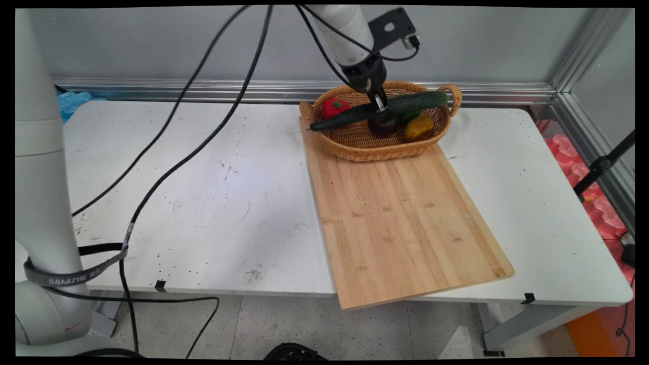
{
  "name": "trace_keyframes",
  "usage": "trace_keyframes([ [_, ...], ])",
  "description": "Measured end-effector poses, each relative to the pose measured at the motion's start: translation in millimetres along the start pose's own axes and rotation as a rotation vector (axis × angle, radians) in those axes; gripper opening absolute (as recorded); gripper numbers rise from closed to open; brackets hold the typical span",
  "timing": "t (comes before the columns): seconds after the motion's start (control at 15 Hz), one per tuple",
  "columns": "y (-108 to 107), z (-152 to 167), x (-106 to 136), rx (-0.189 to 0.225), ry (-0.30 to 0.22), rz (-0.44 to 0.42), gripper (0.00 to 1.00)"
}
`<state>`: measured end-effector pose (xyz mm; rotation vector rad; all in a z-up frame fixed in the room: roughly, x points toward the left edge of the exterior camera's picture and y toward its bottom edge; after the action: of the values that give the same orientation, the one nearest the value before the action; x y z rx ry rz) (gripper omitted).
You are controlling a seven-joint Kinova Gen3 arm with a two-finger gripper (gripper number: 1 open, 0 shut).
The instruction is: Place the picked object in the vegetable basket
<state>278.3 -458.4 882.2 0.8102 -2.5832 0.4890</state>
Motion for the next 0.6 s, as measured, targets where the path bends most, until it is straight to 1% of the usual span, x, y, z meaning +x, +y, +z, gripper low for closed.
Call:
trace_keyframes([
  [0.27, 0, 29, 6, -0.009, -0.019, -0.01, 0.0],
  [0.33, 1, 34, 6, -0.011, -0.021, -0.012, 1.0],
  [0.6, 1, 45, 8, -0.015, -0.022, -0.017, 1.0],
])
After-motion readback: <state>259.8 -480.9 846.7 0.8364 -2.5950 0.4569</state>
